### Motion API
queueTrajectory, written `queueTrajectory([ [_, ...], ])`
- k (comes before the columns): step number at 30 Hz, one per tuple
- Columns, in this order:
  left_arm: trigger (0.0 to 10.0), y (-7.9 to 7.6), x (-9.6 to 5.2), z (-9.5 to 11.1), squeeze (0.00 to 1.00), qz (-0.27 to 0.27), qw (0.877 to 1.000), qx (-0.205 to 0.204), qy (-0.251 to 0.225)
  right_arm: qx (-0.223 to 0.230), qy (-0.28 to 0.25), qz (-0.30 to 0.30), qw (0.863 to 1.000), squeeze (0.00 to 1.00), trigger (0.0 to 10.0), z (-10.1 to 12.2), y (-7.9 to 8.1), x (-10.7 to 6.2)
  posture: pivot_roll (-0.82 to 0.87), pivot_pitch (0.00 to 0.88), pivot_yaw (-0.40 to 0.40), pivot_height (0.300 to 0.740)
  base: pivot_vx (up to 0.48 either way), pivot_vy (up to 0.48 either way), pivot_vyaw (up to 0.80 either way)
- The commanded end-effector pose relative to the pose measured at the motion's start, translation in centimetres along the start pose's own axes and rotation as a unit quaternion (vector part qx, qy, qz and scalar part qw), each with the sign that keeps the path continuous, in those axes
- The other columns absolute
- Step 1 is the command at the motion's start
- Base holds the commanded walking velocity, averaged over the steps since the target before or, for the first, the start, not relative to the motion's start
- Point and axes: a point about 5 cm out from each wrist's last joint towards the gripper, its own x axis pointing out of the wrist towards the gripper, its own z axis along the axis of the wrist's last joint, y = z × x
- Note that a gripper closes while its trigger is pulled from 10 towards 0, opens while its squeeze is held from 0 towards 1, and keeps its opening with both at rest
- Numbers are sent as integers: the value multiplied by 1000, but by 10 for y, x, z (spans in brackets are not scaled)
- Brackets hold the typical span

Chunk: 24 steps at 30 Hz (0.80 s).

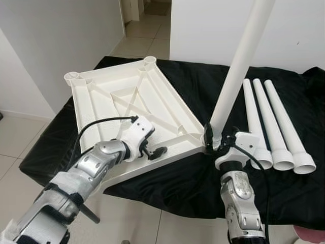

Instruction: Building children table

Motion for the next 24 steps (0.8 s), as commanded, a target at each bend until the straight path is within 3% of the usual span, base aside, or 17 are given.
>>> queueTrajectory([
  [1,10000,12,-1,-4,0,66,998,-7,21,5,-9,0,1000,0,10000,2,-2,-2,-53,0,74,740,0,0,0],
  [6,10000,17,0,-14,0,88,993,-15,75,4,-9,-6,1000,0,10000,1,-2,-6,-60,0,86,740,0,0,0],
  [20,10000,16,7,-12,0,70,993,-21,93,-4,-15,0,1000,0,10000,1,-1,-8,-81,0,102,740,0,0,0],
  [21,9059,16,8,-12,0,71,992,-24,97,-6,-15,-1,1000,0,10000,1,-1,-9,-84,0,104,740,0,0,0],
  [23,9059,17,8,-12,0,74,992,-24,100,-7,-15,-1,1000,0,10000,1,-2,-9,-86,0,104,740,0,0,0],
  [24,4314,17,9,-13,0,77,991,-26,104,-8,-15,-2,1000,0,10000,1,-3,-10,-90,0,105,740,0,0,0],
])
